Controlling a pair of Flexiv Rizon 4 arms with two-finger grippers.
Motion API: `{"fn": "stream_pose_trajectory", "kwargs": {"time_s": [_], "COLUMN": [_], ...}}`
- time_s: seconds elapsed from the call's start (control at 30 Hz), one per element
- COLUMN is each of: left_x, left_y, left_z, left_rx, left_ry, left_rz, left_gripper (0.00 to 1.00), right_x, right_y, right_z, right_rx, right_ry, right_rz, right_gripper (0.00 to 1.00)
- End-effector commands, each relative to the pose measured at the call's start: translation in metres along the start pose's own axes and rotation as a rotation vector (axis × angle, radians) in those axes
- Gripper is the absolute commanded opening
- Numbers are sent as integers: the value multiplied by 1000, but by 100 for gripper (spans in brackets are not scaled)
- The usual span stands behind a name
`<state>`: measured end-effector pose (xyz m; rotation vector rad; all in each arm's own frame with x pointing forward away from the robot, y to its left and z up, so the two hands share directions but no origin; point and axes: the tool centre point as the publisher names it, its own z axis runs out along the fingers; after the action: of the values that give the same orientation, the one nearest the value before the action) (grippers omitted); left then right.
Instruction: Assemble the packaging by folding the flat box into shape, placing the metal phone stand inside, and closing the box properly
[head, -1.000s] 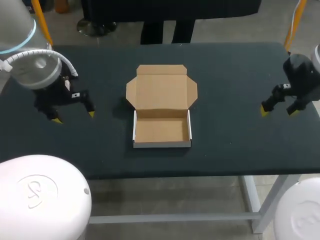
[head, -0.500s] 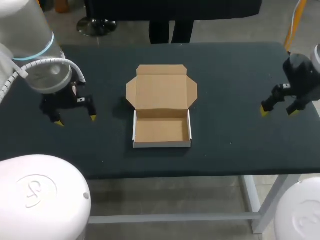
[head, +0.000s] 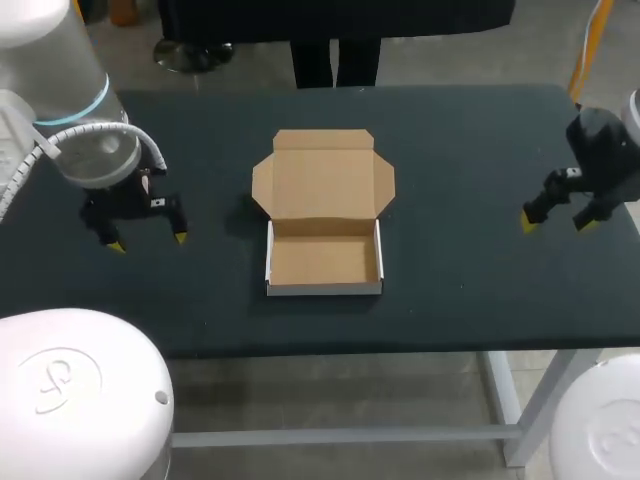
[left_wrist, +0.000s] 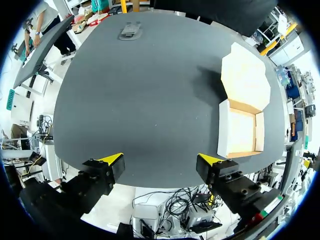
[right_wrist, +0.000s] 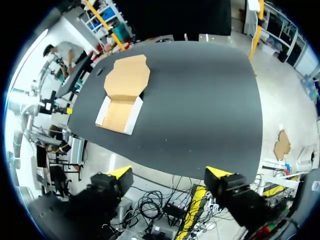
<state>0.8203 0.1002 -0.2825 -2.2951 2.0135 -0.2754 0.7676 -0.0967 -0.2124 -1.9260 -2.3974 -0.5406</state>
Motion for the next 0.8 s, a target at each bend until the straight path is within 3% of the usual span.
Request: {"fn": "stream_pose_trajectory", "kwargs": {"time_s": [0.03, 0.8], "left_x": [-9, -57], "left_y": [-16, -73], "left_z": [17, 73], "left_rx": [-32, -129], "left_ry": [15, -2], "left_rz": [3, 17], "left_gripper": [100, 100], "right_x": [1, 1], "right_y": [0, 0], "right_z": [-3, -3], "right_rx": [4, 4], "right_ry": [0, 0], "right_rz": [0, 0], "right_gripper": [100, 100]}}
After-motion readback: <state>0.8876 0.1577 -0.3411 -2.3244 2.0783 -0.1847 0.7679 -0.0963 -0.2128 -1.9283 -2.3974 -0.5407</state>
